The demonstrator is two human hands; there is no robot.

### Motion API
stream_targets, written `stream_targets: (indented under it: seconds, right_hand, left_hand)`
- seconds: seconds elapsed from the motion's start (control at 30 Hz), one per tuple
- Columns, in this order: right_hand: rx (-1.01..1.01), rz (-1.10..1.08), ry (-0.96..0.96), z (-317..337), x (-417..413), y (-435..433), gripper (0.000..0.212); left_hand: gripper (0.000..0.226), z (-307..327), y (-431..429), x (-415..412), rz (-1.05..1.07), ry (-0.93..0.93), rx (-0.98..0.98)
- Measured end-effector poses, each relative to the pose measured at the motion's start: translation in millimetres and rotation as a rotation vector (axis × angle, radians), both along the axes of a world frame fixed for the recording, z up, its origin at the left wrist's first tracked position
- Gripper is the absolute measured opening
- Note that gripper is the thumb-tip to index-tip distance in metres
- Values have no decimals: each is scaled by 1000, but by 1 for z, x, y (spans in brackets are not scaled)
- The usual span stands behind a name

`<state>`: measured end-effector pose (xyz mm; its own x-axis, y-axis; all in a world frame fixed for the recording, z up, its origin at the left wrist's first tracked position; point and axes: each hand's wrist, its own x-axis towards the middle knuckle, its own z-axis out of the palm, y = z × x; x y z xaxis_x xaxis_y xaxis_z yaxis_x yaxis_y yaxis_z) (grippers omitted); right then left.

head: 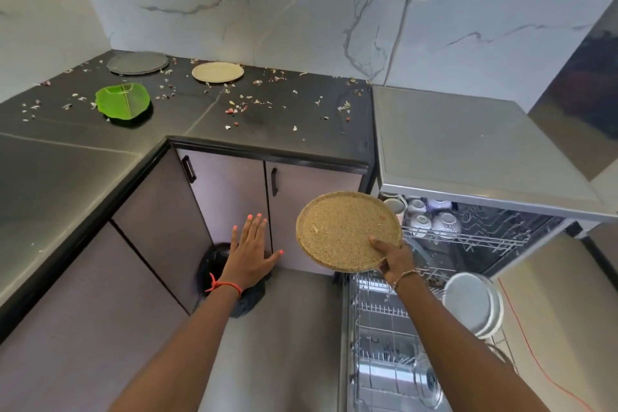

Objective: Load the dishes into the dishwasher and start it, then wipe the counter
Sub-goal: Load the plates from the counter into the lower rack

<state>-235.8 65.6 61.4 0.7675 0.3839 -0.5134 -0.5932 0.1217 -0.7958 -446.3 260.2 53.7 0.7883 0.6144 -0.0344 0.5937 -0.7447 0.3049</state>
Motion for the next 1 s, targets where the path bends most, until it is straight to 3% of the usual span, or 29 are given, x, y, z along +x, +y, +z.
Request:
stream_targets:
  seconds: [0.3, 0.5, 0.6, 0.77, 1.0]
  right_hand:
    - [23, 12, 47, -16, -2, -75, 36]
    - [-31, 10, 87, -38, 30, -140, 28]
    - [-35, 7, 102, -42, 53, -179, 39]
    - [-98, 72, 110, -47, 94, -244, 44]
    - [-206, 105, 117, -61, 147, -322, 53]
  left_hand:
    - [108, -25, -63, 2, -51, 40, -2]
    - [96, -33, -122, 33, -98, 66, 10]
    - [103, -41, -158, 62, -113, 103, 29]
    - [85, -54, -225, 108, -99, 78, -41]
    - [82, -68, -301, 150, -129, 82, -51]
